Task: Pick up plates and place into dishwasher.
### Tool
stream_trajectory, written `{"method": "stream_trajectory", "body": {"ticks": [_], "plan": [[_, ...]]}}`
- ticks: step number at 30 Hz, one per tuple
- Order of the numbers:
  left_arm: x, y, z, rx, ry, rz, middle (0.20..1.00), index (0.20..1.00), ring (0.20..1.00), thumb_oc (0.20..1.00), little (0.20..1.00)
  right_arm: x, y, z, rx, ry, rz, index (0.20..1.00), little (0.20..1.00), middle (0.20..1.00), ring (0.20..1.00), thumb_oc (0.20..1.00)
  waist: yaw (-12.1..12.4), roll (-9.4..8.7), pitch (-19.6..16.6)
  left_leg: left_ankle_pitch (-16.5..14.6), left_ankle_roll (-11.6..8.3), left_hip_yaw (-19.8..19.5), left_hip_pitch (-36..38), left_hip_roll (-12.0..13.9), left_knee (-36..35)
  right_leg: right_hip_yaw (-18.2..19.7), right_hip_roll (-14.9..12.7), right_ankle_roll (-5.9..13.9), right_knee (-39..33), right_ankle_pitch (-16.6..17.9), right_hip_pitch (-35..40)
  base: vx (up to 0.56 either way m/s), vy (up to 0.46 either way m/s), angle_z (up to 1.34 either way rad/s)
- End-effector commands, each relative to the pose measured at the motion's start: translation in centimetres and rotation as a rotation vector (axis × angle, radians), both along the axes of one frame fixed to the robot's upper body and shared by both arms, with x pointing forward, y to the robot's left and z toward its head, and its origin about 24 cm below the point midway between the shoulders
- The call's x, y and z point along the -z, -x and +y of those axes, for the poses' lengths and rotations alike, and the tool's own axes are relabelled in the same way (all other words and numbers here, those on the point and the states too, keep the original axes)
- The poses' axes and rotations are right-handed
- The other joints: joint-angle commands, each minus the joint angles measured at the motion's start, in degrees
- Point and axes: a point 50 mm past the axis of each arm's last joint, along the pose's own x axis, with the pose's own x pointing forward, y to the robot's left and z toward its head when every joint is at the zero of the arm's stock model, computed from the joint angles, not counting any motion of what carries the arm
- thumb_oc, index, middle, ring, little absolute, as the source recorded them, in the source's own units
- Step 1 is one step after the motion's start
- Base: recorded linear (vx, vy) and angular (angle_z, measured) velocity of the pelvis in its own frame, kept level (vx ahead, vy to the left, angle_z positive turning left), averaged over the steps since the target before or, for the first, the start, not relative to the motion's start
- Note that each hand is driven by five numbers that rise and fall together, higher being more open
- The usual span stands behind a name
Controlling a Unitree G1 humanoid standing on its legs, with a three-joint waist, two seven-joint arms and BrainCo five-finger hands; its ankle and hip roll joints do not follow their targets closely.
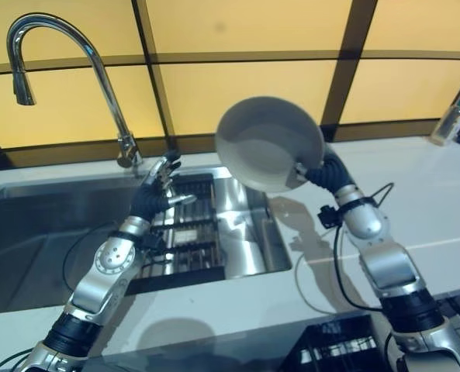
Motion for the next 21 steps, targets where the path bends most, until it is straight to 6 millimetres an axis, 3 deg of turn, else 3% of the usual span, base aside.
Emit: {"method": "stream_trajectory", "body": {"ticks": [1, 12, 21], "plan": [[-1.9, -1.2, 1.3, -0.037, -0.006, -0.065, 1.000, 1.000, 1.000, 1.000, 1.000, -2.8, 0.9, -2.1, 0.115, 0.025, -0.176, 0.200, 0.200, 0.200, 0.200, 0.200, -1.3, -2.85, -3.9, -2.8, 3.54, 0.9, -4.0, -3.0, 0.8, 0.9, -2.5, 4.70, 1.6, -5.3, 0.4, -0.02, -0.004, -0.21], [-1.2, -0.6, 5.8, -0.181, -0.012, -0.023, 1.000, 1.000, 1.000, 1.000, 1.000, -1.1, 5.3, -9.7, 0.489, 0.011, -0.220, 0.200, 0.200, 0.200, 0.200, 0.200, -6.2, -1.66, -4.5, -4.0, 4.83, 5.1, -3.6, -3.2, 0.5, 6.0, -1.8, 5.57, 2.8, -4.2, -3.7, 0.01, -0.041, -0.23], [-0.2, 0.0, 9.1, -0.299, -0.057, 0.024, 1.000, 1.000, 1.000, 1.000, 1.000, 1.3, 8.5, -13.3, 0.686, 0.044, -0.149, 0.200, 0.200, 0.200, 0.200, 0.200, -10.7, -0.46, -3.2, -6.2, 6.51, 8.0, -2.9, -3.9, 2.0, 10.5, -0.5, 6.32, 5.5, -4.3, -6.8, 0.05, -0.091, -0.25]]}}
